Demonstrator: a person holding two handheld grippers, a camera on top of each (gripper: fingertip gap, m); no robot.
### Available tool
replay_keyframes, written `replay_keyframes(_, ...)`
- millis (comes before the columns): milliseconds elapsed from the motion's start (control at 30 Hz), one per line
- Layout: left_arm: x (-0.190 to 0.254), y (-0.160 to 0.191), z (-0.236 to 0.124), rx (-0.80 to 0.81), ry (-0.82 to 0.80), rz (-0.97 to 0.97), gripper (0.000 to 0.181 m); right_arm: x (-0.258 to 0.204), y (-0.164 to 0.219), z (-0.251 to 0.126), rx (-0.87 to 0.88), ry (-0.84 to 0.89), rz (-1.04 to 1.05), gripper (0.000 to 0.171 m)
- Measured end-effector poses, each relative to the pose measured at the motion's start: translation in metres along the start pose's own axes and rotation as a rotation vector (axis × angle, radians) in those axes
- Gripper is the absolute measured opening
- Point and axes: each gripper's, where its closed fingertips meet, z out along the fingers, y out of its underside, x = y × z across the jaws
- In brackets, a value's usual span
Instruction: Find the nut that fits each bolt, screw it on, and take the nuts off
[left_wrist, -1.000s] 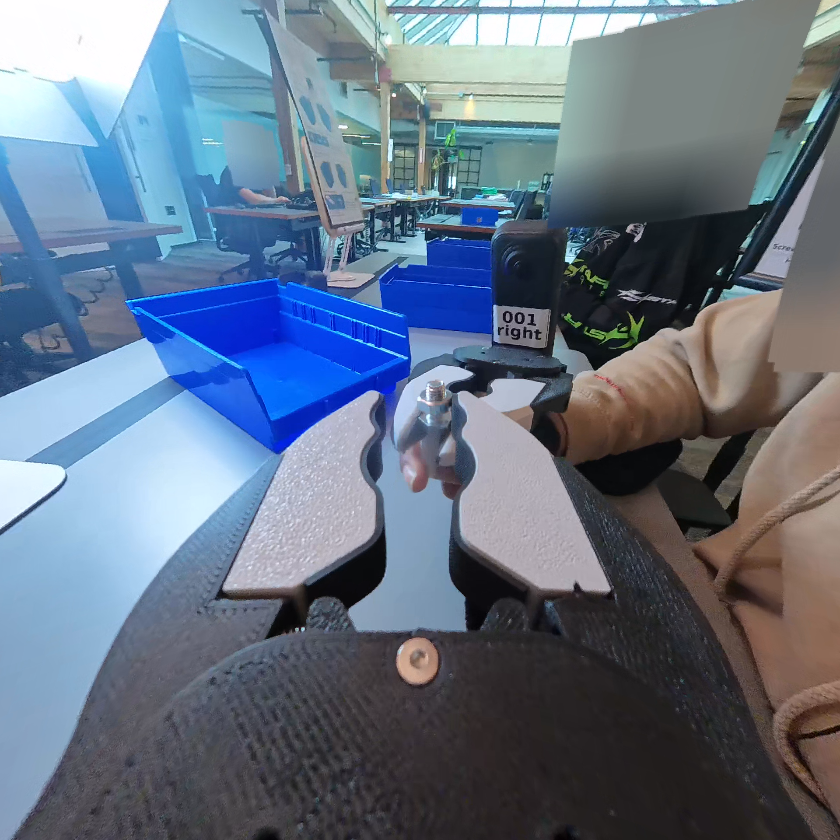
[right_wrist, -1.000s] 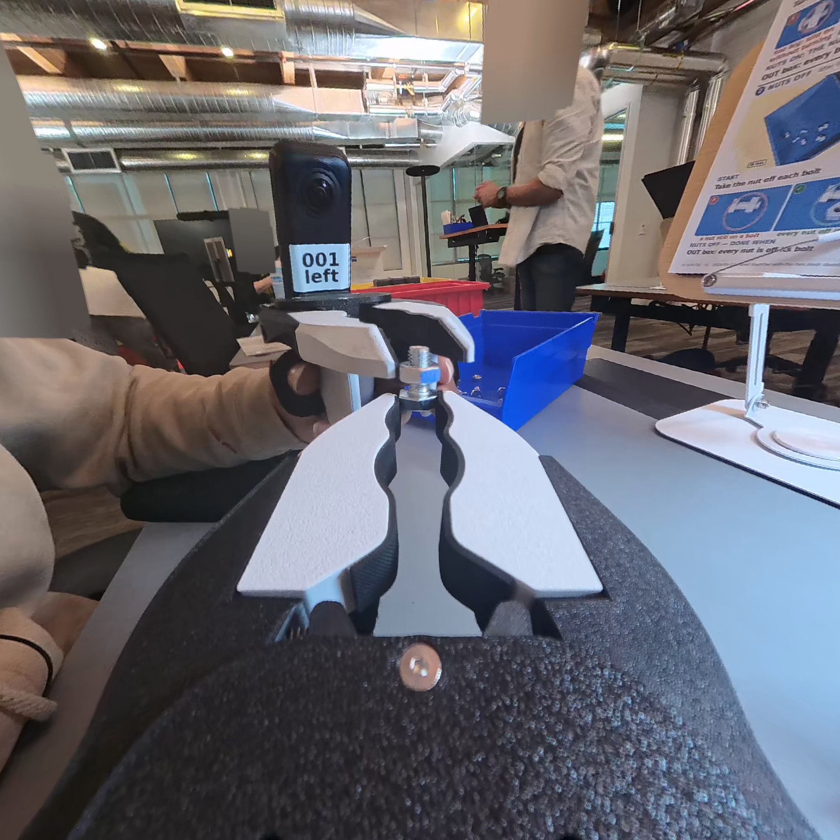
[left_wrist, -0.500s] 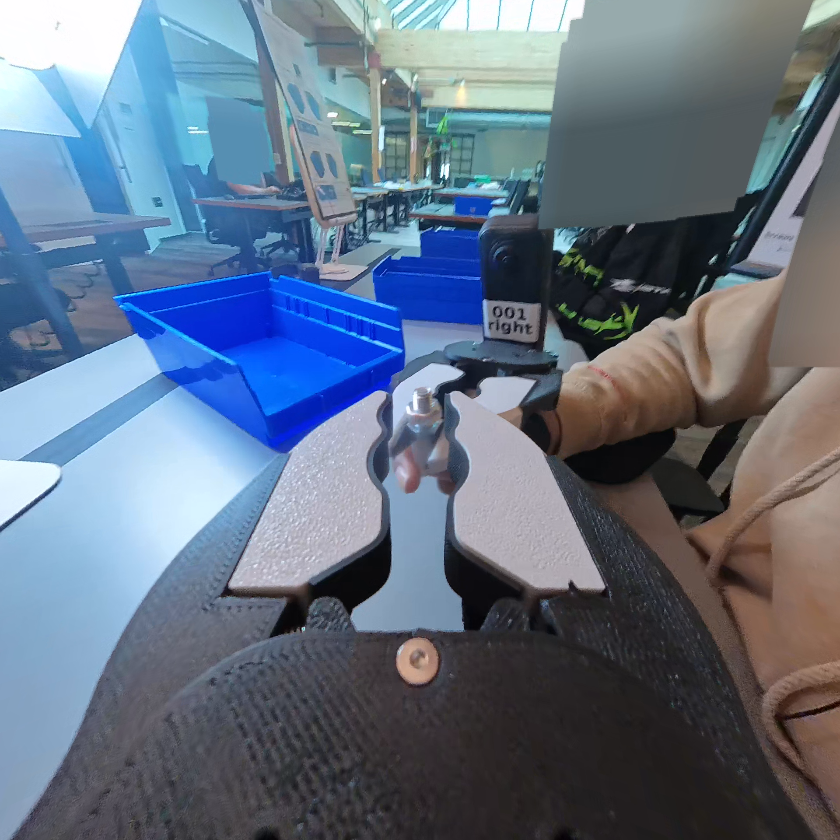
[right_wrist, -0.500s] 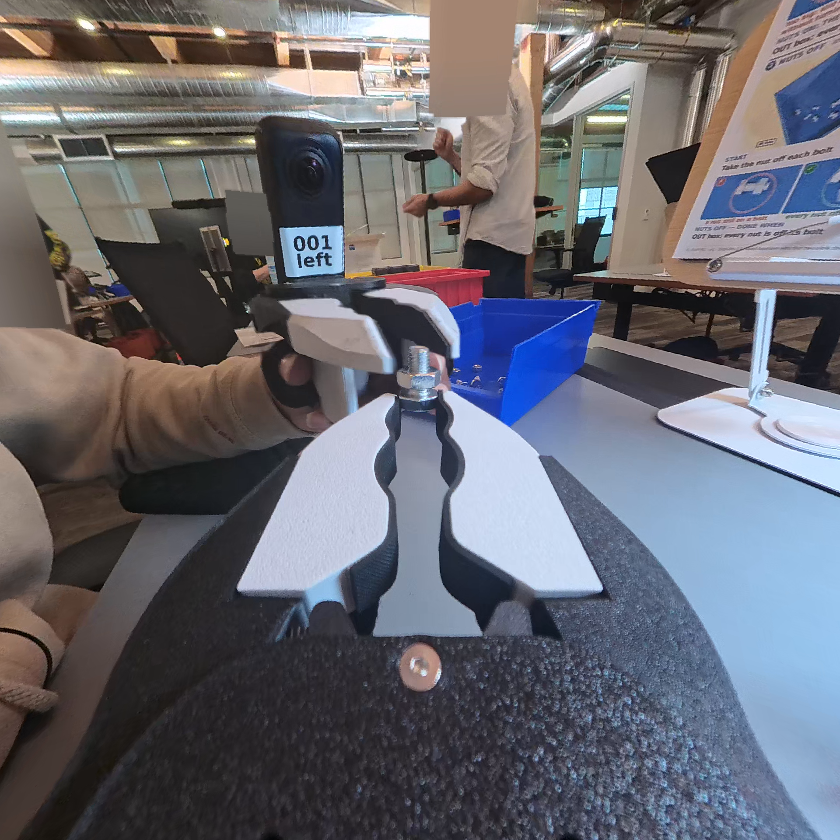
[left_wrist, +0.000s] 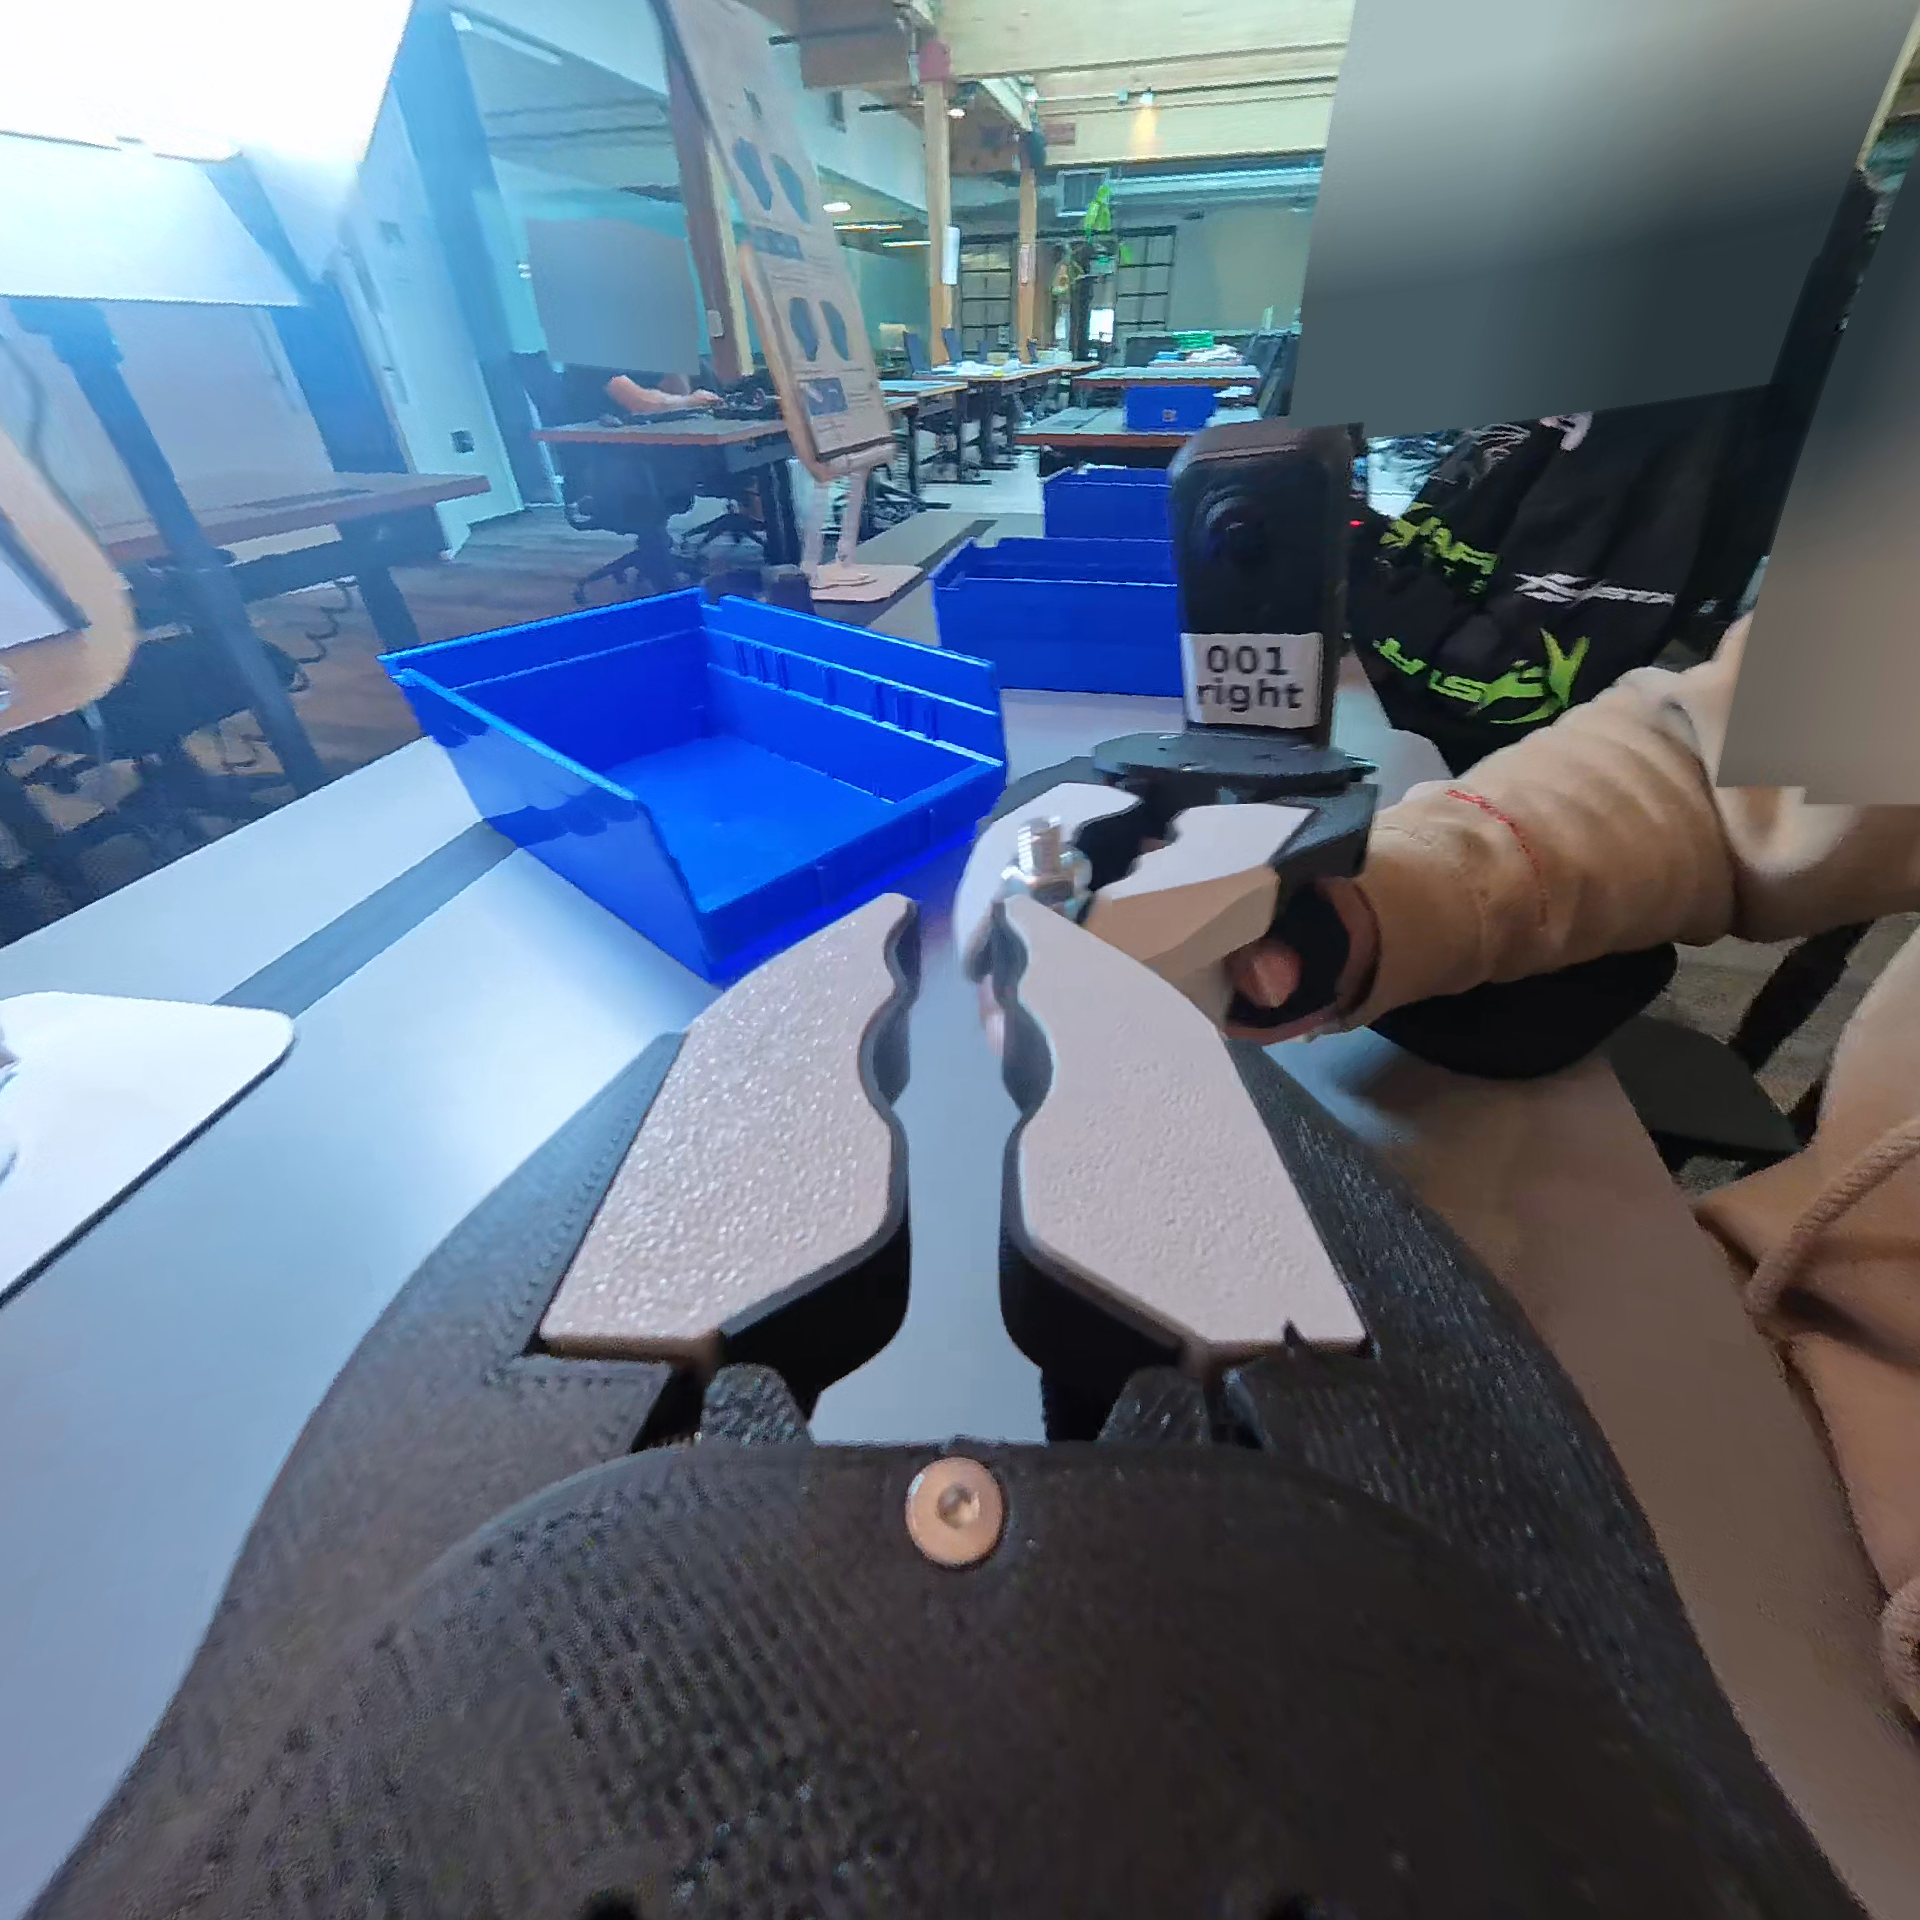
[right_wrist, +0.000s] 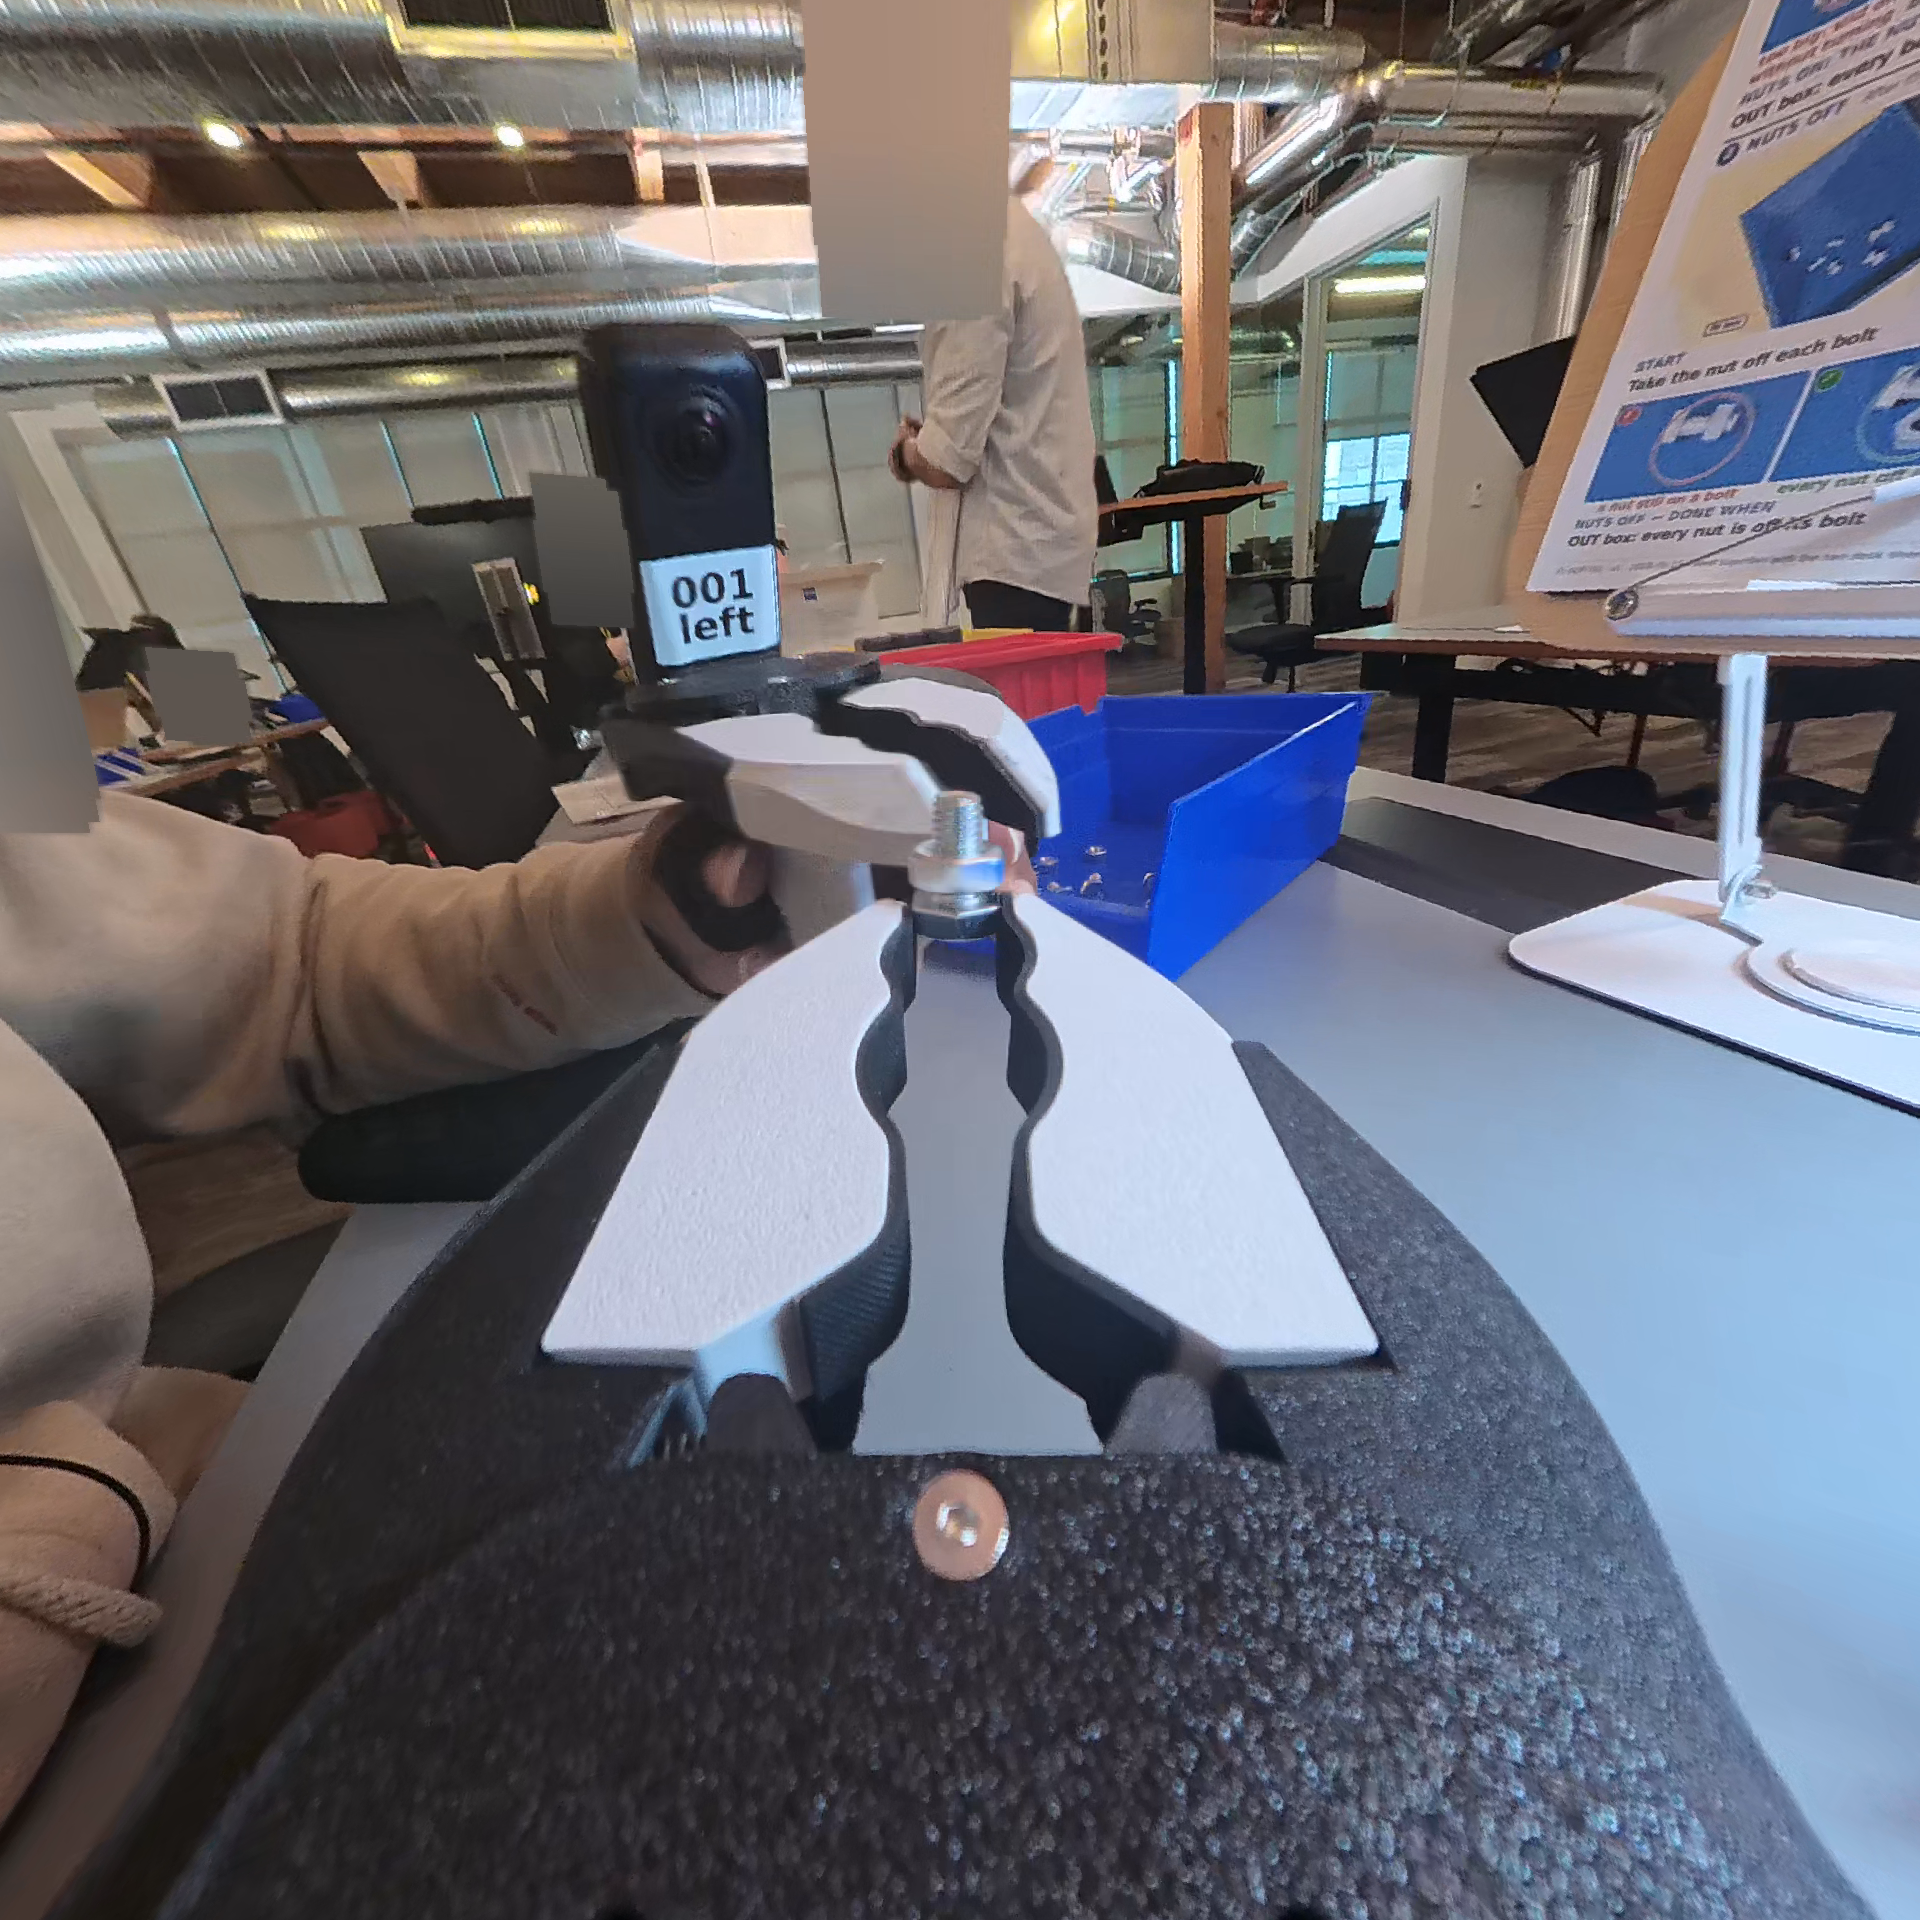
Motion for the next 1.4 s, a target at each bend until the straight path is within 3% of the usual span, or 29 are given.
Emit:
replay_keyframes(300,0.007,-0.004,-0.002,0.028,0.049,-0.02,0.017,0.001,0.007,0.002,-0.048,0.014,-0.013,0.014)
replay_keyframes(500,0.013,0.004,0.001,-0.023,0.079,-0.008,0.017,0.001,0.02,0.006,-0.132,0.025,-0.041,0.014)
replay_keyframes(600,0.012,0.014,0.002,-0.072,0.081,0.01,0.008,0.001,0.025,0.007,-0.172,0.03,-0.064,0.014)
replay_keyframes(1000,0.003,0.022,0.0,-0.098,0.082,-0.057,0.01,0.012,0.03,0.003,-0.307,0.093,-0.175,0.014)
replay_keyframes(1067,-0.005,0.012,-0.004,-0.052,0.041,-0.06,0.022,0.027,0.02,-0.002,-0.334,0.152,-0.187,0.014)
replay_keyframes(1200,-0.022,-0.009,-0.018,0.028,-0.059,-0.031,0.02,0.094,-0.017,-0.029,-0.458,0.346,-0.164,0.014)
replay_keyframes(1400,-0.027,-0.015,-0.029,0.046,-0.11,0.024,0.014,0.228,-0.031,-0.106,-0.933,0.668,-0.14,0.015)
